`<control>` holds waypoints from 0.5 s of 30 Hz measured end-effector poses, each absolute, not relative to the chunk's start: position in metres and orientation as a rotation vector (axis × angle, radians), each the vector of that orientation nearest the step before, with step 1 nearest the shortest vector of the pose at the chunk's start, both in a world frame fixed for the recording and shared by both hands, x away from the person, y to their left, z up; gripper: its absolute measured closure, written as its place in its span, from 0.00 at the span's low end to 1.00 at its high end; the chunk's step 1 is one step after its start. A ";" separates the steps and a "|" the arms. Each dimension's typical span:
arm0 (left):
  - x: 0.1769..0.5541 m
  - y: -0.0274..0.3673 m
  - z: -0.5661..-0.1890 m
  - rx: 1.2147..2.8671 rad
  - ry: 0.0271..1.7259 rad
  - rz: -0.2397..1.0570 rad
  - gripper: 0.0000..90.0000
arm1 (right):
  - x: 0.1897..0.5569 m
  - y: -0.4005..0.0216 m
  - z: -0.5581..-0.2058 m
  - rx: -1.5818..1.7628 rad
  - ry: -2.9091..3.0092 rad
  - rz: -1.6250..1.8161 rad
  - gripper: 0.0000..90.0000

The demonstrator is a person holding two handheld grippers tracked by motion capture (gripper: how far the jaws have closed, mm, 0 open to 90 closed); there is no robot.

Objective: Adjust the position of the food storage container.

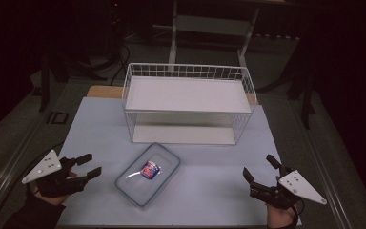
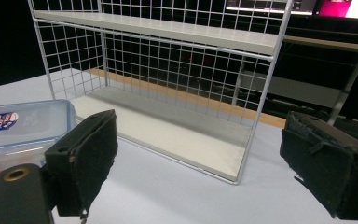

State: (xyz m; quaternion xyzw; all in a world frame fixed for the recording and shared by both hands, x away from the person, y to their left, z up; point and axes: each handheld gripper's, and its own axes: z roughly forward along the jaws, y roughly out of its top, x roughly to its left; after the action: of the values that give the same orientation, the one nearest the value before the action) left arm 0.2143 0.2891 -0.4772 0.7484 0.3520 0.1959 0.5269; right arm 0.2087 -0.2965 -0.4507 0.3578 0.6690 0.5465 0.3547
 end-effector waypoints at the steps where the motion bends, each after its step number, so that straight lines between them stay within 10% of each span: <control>1: 0.215 0.288 -0.479 1.804 0.846 0.463 0.58 | 0.209 -0.296 -0.451 0.925 1.730 1.413 0.12; 15: 0.227 0.265 -0.512 2.075 0.881 0.417 0.99 | 0.208 -0.296 -0.451 0.918 1.739 1.416 0.12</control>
State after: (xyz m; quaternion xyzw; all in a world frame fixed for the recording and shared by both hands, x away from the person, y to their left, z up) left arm 0.2272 0.2647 -0.5124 0.8247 0.3502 0.1656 0.4119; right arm 0.2080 -0.2956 -0.4507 0.3548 0.6719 0.5470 0.3513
